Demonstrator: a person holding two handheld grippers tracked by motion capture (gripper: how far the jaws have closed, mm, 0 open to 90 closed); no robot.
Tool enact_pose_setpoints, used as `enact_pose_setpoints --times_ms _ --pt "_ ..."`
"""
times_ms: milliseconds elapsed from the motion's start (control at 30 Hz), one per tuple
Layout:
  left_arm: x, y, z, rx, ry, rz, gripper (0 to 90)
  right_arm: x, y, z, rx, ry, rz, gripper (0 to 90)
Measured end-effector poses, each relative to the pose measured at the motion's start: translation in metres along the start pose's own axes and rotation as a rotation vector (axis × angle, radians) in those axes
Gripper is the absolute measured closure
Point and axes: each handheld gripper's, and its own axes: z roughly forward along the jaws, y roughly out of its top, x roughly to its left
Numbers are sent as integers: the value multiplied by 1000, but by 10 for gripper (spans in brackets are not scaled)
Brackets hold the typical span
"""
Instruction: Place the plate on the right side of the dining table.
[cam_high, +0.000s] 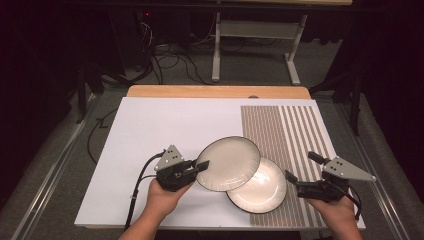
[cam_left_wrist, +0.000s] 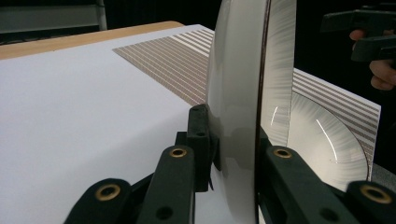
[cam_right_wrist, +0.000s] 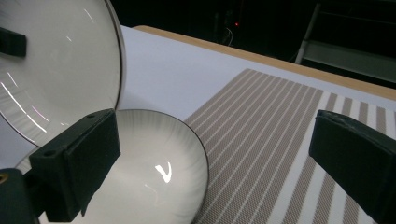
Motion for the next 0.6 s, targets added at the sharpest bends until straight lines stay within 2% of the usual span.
enact_pose_setpoints --times_ms 200,433,600 --pt "1 0 0 2 -7 2 791 7 14 11 3 34 -10 37" --pt "0 0 2 3 -11 3 790 23 35 31 -3 86 -30 57" --pt "-1 0 1 2 -10 12 790 31 41 39 -4 105 -30 75"
